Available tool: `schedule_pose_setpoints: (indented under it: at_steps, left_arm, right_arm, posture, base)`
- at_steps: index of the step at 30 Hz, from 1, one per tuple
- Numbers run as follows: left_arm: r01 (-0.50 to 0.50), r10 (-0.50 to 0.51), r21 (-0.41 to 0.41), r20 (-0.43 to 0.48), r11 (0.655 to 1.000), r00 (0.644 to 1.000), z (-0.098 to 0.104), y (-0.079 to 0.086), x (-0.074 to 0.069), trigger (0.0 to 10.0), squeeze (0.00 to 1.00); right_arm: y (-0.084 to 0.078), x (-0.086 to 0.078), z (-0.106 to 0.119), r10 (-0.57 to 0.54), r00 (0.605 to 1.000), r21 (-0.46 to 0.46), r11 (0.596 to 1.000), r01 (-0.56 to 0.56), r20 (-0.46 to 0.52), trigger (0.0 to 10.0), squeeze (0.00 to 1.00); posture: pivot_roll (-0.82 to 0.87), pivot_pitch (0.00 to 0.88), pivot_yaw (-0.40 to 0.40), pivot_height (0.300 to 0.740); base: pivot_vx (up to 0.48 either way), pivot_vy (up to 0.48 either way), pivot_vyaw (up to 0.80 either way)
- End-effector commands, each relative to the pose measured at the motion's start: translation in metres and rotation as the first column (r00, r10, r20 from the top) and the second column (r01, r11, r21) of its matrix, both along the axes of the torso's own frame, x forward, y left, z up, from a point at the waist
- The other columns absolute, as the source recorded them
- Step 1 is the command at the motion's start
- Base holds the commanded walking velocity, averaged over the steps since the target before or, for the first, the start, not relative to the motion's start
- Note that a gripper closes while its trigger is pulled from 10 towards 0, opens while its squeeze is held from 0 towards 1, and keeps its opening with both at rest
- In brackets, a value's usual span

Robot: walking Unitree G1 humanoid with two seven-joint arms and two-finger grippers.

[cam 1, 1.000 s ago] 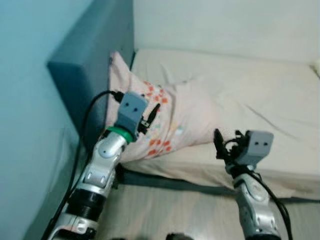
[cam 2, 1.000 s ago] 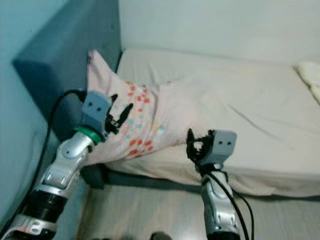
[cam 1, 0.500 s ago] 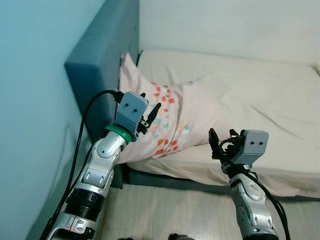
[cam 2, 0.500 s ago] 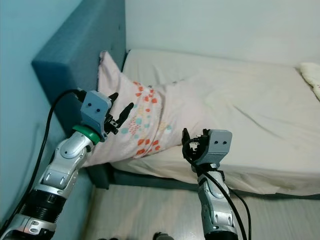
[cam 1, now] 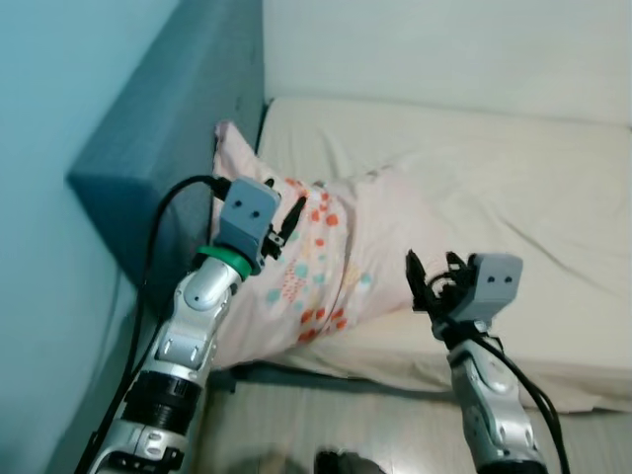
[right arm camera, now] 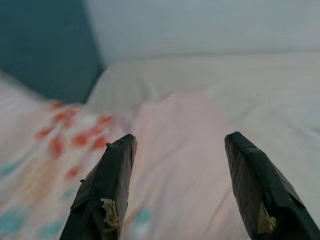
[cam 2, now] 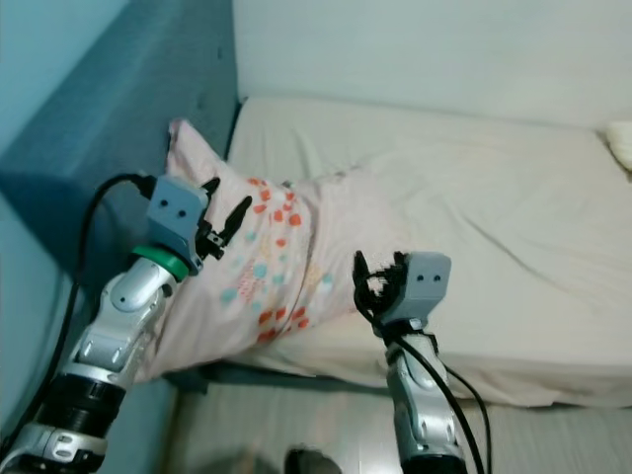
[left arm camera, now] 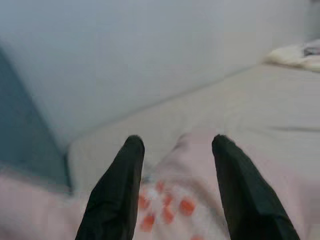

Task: Clean up the room

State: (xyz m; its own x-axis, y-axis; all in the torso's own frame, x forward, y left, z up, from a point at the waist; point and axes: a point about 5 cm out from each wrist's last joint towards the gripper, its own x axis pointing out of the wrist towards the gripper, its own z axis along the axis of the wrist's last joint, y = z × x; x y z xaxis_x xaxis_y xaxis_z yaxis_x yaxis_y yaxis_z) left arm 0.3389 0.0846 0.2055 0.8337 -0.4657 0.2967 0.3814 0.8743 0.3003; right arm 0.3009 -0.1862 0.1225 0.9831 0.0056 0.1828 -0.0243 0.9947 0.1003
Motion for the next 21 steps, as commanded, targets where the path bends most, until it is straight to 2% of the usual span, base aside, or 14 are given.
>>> schedule_pose_setpoints:
  at_steps: [1, 3, 15, 18, 20, 21]
  left_arm:
    - [-0.015, 0.015, 0.014, -0.013, 1.000, 1.000, -0.007, 0.006, -0.001, 10.0, 0.00]
    - [-0.012, 0.012, 0.016, -0.011, 1.000, 1.000, -0.007, 0.005, -0.001, 10.0, 0.00]
    - [0.017, -0.017, 0.028, -0.026, 0.999, 1.000, -0.011, 0.003, -0.005, 10.0, 0.00]
    - [0.043, -0.040, 0.059, -0.049, 0.997, 0.998, -0.019, 0.000, -0.009, 10.0, 0.00]
    - [0.074, -0.065, 0.092, -0.102, 0.993, 0.993, -0.035, -0.004, -0.020, 10.0, 0.00]
    - [0.095, -0.084, 0.084, -0.128, 0.992, 0.988, -0.042, -0.006, -0.026, 10.0, 0.00]
  right_arm:
    - [0.001, -0.001, -0.003, 0.001, 1.000, 0.003, 1.000, -0.001, -0.010, 10.0, 0.00]
    - [0.001, -0.001, -0.003, 0.001, 1.000, 0.003, 1.000, -0.001, -0.011, 10.0, 0.00]
    - [0.000, -0.001, -0.006, 0.004, 1.000, -0.006, 1.000, -0.004, -0.022, 10.0, 0.00]
    - [-0.001, -0.001, -0.008, 0.001, 0.999, -0.013, 1.000, -0.002, -0.032, 10.0, 0.00]
    - [-0.003, -0.002, -0.013, -0.005, 0.999, -0.020, 1.000, 0.004, -0.048, 10.0, 0.00]
    - [-0.004, -0.003, -0.014, -0.010, 0.999, -0.023, 1.000, 0.009, -0.054, 10.0, 0.00]
  posture:
    - [-0.12, 0.118, -0.004, 0.740]
    - [-0.12, 0.118, -0.004, 0.740]
    - [-0.12, 0.116, -0.008, 0.740]
    - [-0.12, 0.116, -0.008, 0.740]
    - [-0.12, 0.116, -0.008, 0.740]
    - [-0.12, 0.116, -0.008, 0.740]
  base:
    - [0.480, 0.000, 0.00]
    - [0.289, 0.000, 0.00]
    - [0.000, 0.000, 0.00]
    - [0.000, 0.000, 0.00]
    - [0.000, 0.000, 0.00]
    - [0.000, 0.000, 0.00]
